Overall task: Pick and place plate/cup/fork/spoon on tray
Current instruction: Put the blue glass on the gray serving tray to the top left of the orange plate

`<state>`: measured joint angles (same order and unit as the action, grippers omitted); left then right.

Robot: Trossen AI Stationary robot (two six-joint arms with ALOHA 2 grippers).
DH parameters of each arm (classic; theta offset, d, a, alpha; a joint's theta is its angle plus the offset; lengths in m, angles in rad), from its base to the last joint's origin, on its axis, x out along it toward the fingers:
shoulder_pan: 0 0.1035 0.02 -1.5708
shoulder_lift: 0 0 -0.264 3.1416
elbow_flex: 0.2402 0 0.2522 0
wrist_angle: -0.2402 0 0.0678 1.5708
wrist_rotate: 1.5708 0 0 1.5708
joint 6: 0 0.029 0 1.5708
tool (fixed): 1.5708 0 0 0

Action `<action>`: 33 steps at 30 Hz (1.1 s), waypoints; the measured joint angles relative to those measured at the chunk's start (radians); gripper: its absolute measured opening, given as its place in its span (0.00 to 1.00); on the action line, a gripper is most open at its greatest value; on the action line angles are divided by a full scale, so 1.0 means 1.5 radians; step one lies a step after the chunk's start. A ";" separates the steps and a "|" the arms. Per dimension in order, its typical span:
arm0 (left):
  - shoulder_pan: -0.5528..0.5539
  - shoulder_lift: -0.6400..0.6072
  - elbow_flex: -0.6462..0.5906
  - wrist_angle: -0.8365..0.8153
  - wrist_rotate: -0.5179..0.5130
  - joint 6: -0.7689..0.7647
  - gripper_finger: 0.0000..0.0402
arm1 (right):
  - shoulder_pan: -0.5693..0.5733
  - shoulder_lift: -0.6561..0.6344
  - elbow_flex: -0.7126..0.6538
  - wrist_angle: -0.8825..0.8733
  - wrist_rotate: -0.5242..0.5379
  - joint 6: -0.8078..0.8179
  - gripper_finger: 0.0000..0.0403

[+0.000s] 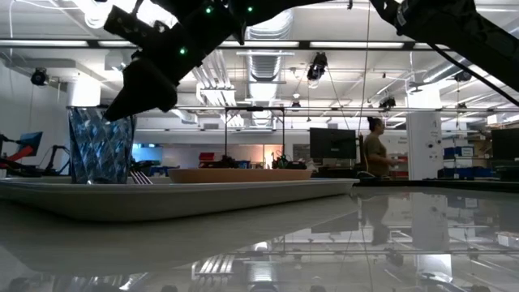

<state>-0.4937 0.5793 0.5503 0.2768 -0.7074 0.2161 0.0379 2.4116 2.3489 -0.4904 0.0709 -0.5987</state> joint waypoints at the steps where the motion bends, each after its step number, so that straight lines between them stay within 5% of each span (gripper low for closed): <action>1: 0.000 0.000 0.000 0.000 0.000 0.000 0.00 | 0.002 -0.004 0.000 -0.003 0.000 0.002 0.42; 10: 0.000 0.000 0.000 0.001 0.000 0.000 0.00 | 0.013 -0.058 0.000 -0.088 0.010 0.027 0.37; 17: 0.000 -0.001 0.000 0.001 0.000 0.000 0.00 | -0.022 -0.069 -0.002 -0.139 0.098 0.085 0.15; 21: 0.000 -0.001 0.000 0.001 -0.001 -0.001 0.00 | -0.052 -0.065 -0.027 -0.100 0.092 0.128 0.04; 33: 0.000 -0.002 0.000 0.001 0.000 0.000 0.00 | -0.057 -0.062 -0.150 0.131 0.033 0.174 0.02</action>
<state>-0.4938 0.5770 0.5503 0.2783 -0.7067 0.2157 -0.0482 2.3190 2.1246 -0.2936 0.1201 -0.3372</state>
